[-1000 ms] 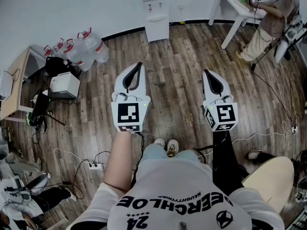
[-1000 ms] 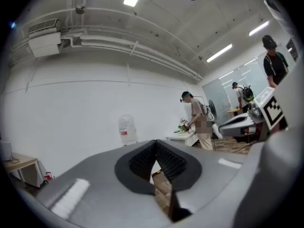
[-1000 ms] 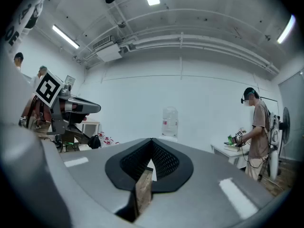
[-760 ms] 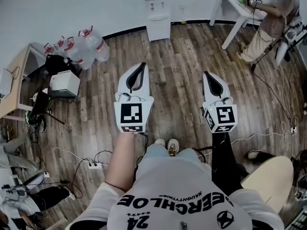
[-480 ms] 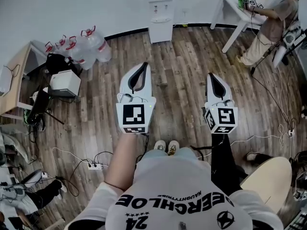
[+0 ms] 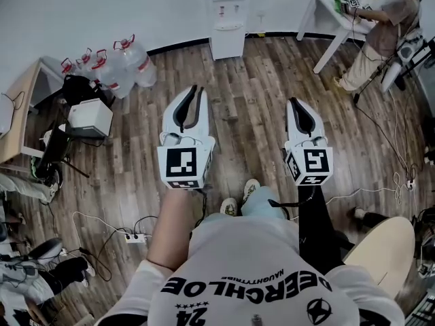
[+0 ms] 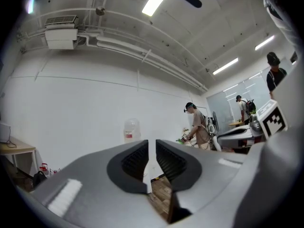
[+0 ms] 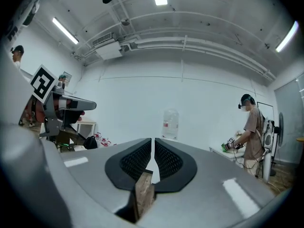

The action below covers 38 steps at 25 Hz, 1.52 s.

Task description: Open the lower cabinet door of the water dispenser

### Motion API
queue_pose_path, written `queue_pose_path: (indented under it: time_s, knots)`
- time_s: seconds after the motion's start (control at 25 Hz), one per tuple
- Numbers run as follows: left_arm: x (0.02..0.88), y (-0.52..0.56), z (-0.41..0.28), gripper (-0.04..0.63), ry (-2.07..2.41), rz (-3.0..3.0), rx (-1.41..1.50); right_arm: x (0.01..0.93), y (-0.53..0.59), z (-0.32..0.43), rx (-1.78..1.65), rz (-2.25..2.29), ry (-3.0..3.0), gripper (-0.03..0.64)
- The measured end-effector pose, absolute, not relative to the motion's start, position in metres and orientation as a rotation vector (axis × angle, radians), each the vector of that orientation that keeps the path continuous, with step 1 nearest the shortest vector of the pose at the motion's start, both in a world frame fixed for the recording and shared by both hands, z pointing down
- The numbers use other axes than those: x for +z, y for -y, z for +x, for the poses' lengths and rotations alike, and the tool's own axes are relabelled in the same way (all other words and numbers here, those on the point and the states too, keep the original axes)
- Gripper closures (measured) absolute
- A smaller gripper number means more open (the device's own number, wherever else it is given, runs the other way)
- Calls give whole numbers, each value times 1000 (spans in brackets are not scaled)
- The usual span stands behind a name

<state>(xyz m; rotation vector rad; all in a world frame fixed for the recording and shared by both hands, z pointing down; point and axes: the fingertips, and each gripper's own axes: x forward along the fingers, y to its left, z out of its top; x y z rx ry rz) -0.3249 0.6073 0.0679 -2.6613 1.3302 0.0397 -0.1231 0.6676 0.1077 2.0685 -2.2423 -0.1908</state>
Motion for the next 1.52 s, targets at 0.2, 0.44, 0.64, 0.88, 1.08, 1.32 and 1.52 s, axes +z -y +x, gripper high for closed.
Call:
queue_pose_path:
  time_s: [0.2, 0.44, 0.64, 0.88, 1.08, 1.32, 1.52]
  knots:
    - [58, -583, -324, 541, -1402, -2633, 121, 97, -644, -116, -217, 2059, 2237, 611]
    - [57, -548, -294, 541, -1376, -2640, 118, 101, -607, -88, -205, 2085, 2242, 611]
    - [71, -503, -270, 541, -1396, -2671, 52, 105, -563, -61, -199, 2093, 2247, 607]
    - [82, -451, -239, 541, -1422, -2719, 8, 105, -511, -25, -188, 2088, 2246, 603]
    - [88, -414, -214, 541, -1451, -2712, -19, 110, -471, 3, -168, 2066, 2257, 603]
    - [93, -374, -190, 541, -1485, -2699, -34, 112, -423, 26, -170, 2033, 2287, 601]
    - [94, -344, -169, 541, -1507, -2676, -40, 113, -391, 50, -168, 2019, 2304, 601]
